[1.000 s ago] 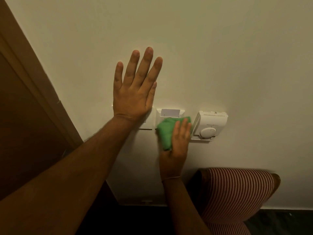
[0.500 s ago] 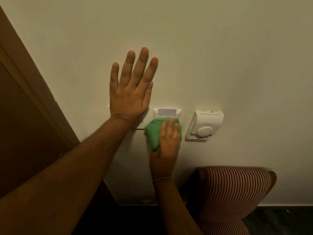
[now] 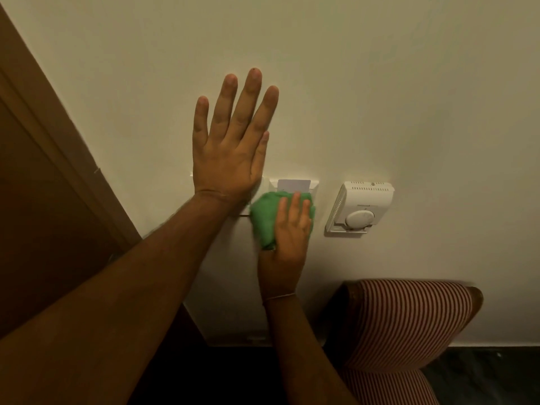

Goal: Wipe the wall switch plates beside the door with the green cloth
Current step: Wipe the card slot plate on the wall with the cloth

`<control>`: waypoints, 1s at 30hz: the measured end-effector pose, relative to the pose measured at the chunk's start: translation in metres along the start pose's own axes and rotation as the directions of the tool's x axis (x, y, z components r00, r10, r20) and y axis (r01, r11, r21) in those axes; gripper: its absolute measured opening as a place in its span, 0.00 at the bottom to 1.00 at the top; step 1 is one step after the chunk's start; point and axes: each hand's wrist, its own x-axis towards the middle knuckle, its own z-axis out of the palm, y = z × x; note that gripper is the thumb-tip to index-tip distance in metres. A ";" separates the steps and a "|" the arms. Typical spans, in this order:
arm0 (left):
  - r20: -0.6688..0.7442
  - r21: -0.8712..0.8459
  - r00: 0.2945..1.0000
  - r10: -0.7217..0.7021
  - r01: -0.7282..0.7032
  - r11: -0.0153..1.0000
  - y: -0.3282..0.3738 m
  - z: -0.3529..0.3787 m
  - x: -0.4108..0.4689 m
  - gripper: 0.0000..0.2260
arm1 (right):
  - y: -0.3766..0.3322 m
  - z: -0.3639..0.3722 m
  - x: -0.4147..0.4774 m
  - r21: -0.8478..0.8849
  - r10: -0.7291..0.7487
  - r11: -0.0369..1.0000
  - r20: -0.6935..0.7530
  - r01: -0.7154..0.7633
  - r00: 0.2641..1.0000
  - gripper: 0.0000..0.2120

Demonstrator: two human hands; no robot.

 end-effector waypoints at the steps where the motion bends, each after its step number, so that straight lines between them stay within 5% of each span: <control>1: 0.002 0.007 1.000 0.002 -0.002 1.000 -0.001 -0.001 0.000 0.30 | 0.006 -0.003 0.003 0.012 0.061 0.998 -0.059 -0.061 0.996 0.43; 6: -0.001 0.010 1.000 0.015 -0.015 1.000 0.000 0.000 0.000 0.30 | -0.006 0.007 0.008 0.075 0.229 0.973 -0.175 -0.219 0.958 0.40; 11: -0.028 0.013 1.000 0.012 -0.012 1.000 -0.002 0.003 0.000 0.30 | -0.023 0.021 -0.016 0.017 -0.001 1.000 0.046 0.000 0.999 0.33; 14: -0.012 0.016 1.000 0.005 -0.005 1.000 -0.001 0.003 -0.001 0.30 | -0.007 0.012 -0.013 -0.033 -0.099 0.994 0.060 0.102 0.993 0.33; 19: -0.001 0.045 1.000 0.007 -0.007 0.999 -0.002 0.000 0.001 0.30 | 0.015 -0.004 0.008 0.061 0.197 0.980 -0.163 -0.189 0.967 0.42; 21: 0.003 0.041 1.000 0.005 -0.006 0.999 -0.001 0.000 0.001 0.30 | 0.005 0.001 0.008 0.107 0.213 0.975 -0.190 -0.195 0.958 0.42; 30: -0.005 0.012 1.000 0.008 -0.008 1.000 0.000 0.000 -0.001 0.29 | -0.008 0.007 -0.002 -0.019 -0.151 0.988 0.037 0.152 0.988 0.32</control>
